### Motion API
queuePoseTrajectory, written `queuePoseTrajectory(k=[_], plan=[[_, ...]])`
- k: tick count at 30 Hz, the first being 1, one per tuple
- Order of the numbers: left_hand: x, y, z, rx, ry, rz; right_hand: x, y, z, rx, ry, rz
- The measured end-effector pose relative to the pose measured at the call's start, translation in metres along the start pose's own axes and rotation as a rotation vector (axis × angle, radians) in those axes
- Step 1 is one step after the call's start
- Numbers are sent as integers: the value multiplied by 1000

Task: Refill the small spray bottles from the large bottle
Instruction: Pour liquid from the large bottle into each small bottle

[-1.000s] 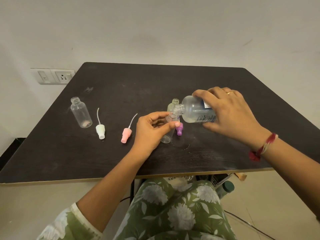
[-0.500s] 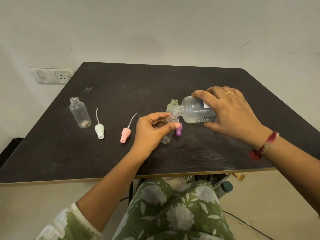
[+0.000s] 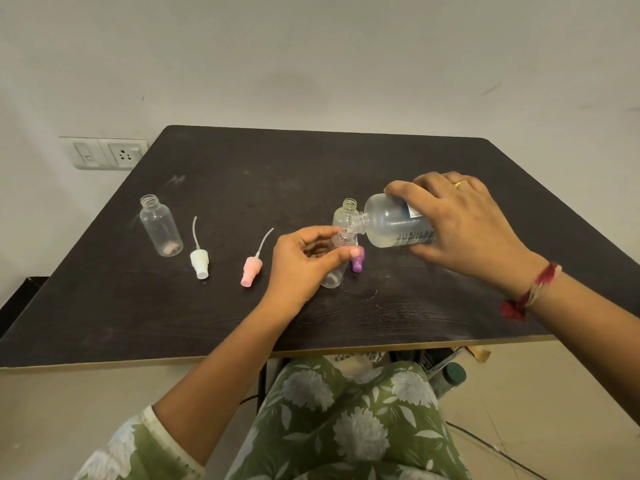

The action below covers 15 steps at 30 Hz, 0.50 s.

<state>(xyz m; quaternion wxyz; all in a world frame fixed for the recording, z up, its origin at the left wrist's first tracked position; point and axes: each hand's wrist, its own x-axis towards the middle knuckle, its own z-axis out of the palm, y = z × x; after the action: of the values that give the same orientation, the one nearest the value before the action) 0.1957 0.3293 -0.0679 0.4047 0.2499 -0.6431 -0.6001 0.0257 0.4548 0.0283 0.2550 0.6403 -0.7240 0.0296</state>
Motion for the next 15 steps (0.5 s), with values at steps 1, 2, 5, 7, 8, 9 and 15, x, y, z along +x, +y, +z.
queuePoseTrajectory(k=[1, 2, 5, 7, 8, 9, 15], plan=[[0, 0, 0, 4, 0, -2, 0, 0, 0, 0, -1, 0], [0, 0, 0, 7, -1, -3, 0, 0, 0, 0, -2, -1], [1, -2, -1, 4, 0, -8, 1, 0, 0, 0, -1, 0], [1, -1, -1, -8, 0, -16, 1, 0, -1, -2, -3, 1], [1, -1, -2, -11, 1, -18, 1, -1, -2, -2, -4, 0], [1, -1, -2, -11, 2, -18, 1, -1, -2, -1, -3, 1], [0, 0, -1, -4, 11, -20, 1, -1, -1, 9, -5, 4]])
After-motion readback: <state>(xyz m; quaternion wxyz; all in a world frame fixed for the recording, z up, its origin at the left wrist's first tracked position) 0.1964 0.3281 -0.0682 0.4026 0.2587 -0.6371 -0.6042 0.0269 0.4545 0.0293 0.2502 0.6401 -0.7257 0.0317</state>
